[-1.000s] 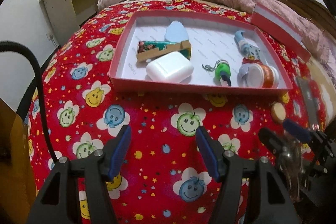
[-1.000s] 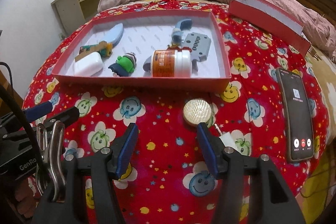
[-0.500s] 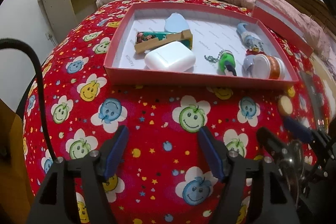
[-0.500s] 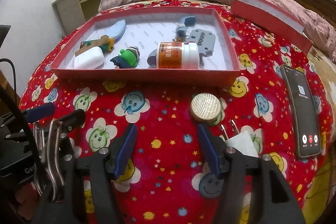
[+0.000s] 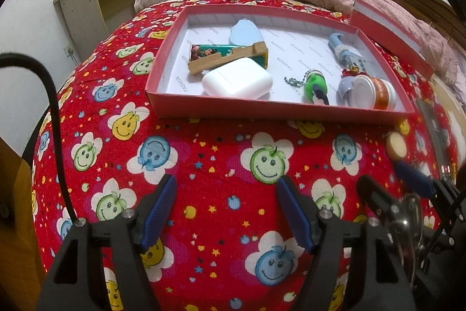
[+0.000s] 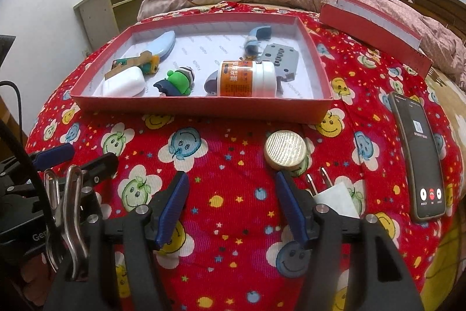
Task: Organize rigid objects
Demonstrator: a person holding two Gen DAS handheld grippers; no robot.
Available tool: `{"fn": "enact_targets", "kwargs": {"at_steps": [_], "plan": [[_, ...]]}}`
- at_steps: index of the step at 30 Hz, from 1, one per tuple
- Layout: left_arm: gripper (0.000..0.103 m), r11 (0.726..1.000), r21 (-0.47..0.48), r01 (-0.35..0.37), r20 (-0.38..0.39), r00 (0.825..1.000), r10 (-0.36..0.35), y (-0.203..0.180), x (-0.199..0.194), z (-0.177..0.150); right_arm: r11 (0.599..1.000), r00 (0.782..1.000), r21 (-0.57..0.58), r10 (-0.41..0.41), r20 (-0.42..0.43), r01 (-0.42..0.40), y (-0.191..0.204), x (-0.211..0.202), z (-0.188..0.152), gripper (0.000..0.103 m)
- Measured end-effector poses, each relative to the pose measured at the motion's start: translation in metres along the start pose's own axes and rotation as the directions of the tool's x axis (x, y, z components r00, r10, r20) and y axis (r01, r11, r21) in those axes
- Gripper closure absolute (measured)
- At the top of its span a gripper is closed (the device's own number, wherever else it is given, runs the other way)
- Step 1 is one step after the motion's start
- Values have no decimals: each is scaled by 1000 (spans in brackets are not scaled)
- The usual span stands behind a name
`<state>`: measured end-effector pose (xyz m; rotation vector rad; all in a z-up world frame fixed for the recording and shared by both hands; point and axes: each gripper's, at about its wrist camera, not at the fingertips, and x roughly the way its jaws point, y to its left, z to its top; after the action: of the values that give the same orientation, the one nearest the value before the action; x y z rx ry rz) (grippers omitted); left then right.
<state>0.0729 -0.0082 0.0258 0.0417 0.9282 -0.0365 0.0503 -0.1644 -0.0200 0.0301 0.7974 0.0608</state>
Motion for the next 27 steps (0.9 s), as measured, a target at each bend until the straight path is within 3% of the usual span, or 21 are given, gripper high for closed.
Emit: {"fn": "enact_targets", "kwargs": {"at_steps": [27], "plan": [[22,1000,-18,-9,-14,1000,9,4,1,-1,1000,1000,6,0,6,-1,0,0,0,38]]}}
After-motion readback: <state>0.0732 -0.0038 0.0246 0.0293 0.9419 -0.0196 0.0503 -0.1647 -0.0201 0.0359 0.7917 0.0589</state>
